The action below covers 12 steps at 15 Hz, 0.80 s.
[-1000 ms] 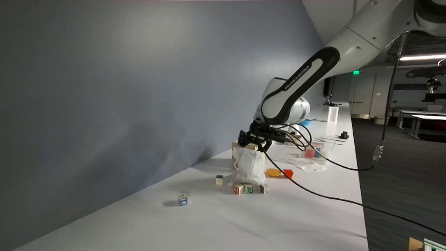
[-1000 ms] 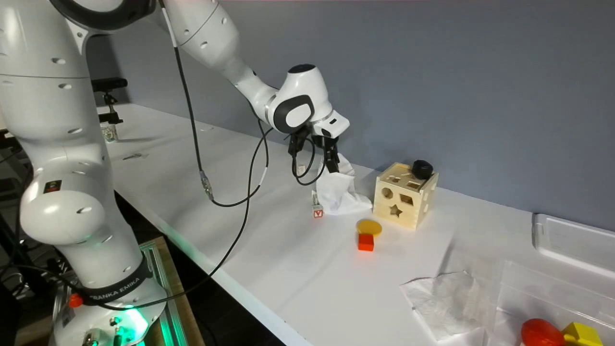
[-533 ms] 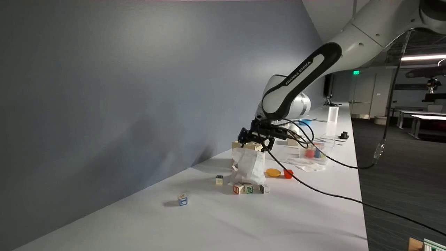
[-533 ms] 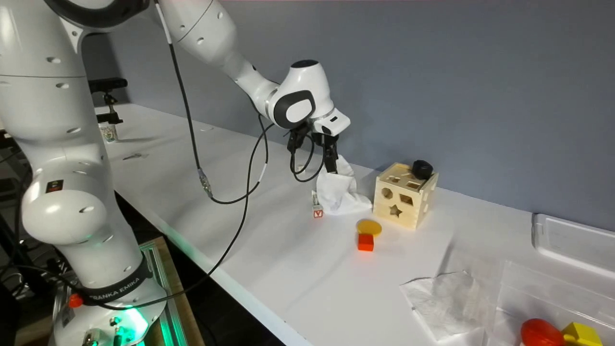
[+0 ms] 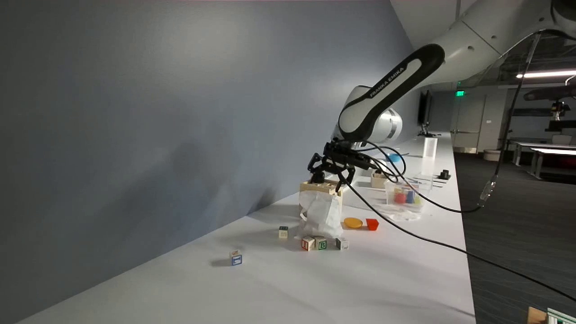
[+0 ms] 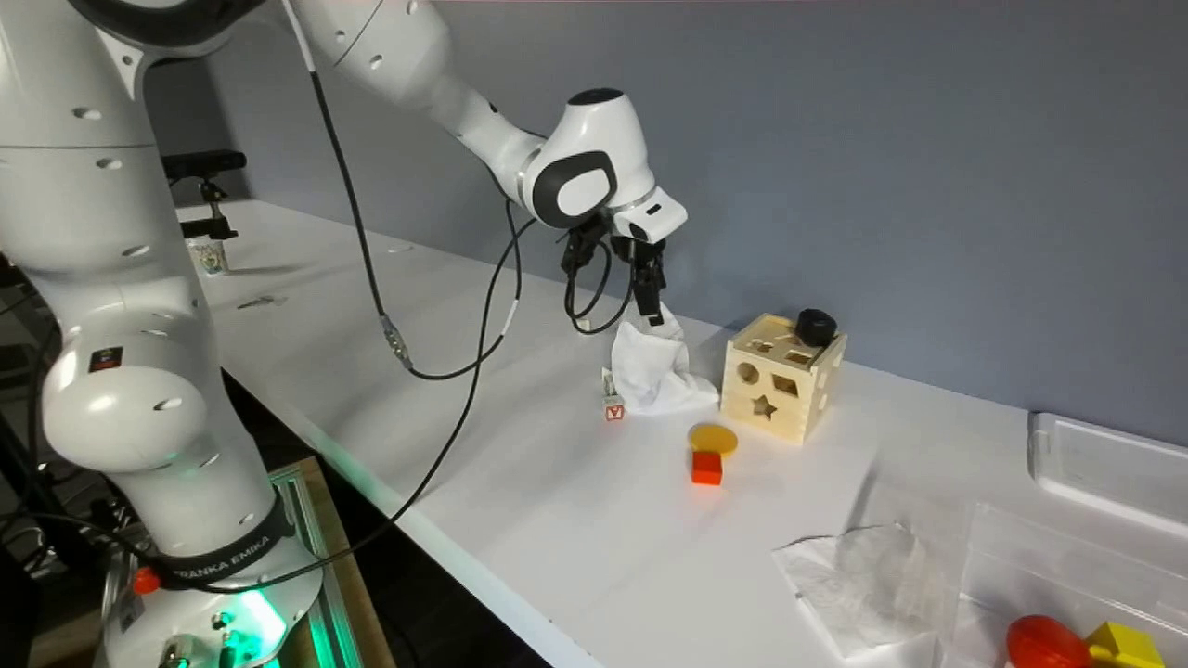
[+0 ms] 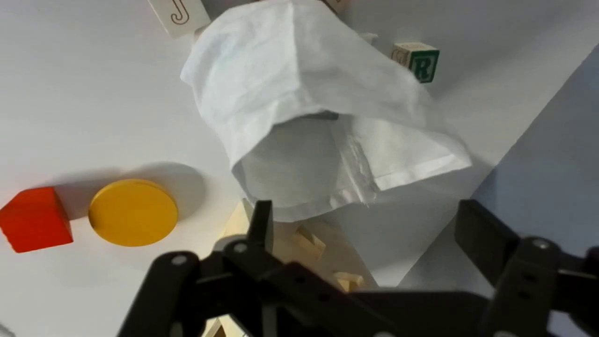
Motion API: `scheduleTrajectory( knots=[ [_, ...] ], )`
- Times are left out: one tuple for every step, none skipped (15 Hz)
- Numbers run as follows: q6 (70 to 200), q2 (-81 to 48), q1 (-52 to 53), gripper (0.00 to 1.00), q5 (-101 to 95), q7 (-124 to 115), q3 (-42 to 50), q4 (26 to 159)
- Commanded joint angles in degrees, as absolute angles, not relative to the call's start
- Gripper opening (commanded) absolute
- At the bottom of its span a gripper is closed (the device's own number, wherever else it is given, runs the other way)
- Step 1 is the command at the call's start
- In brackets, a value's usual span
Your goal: Put the contents on the table inside the plastic
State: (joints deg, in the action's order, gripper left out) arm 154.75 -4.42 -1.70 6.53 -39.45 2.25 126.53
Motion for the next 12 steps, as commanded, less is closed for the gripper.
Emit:
scheduleTrajectory(
  knots=[
    [148.6, -4.2, -2.7, 1.00, 10.4, -35.7, 3.1, 123.0],
    [148.2, -4.7, -2.9, 1.00, 9.5, -32.5, 3.3, 122.0],
    [142.7, -4.9, -3.2, 1.00, 9.2, -28.3, 3.5, 120.2],
    [142.1, -5.3, -3.5, 1.00, 10.8, -23.4, 3.3, 119.4],
    [139.5, -5.6, -4.0, 1.00, 12.6, -18.8, 3.4, 118.1],
    [137.7, -5.8, -4.3, 1.00, 14.0, -14.8, 3.3, 117.1],
    [135.9, -6.3, -4.6, 1.00, 15.7, -10.5, 3.3, 116.0],
    [133.5, -7.2, -5.1, 1.00, 18.0, -6.3, 3.3, 114.4],
    [130.5, -8.1, -5.9, 1.00, 19.4, -2.1, 3.6, 112.8],
    [127.6, -9.2, -6.6, 1.00, 20.9, 1.9, 3.7, 111.0],
    [124.2, -10.4, -7.4, 1.00, 22.2, 5.2, 3.8, 108.9],
    [129.6, -7.2, -5.8, 1.00, 18.8, -1.4, 3.8, 113.8]
  ],
)
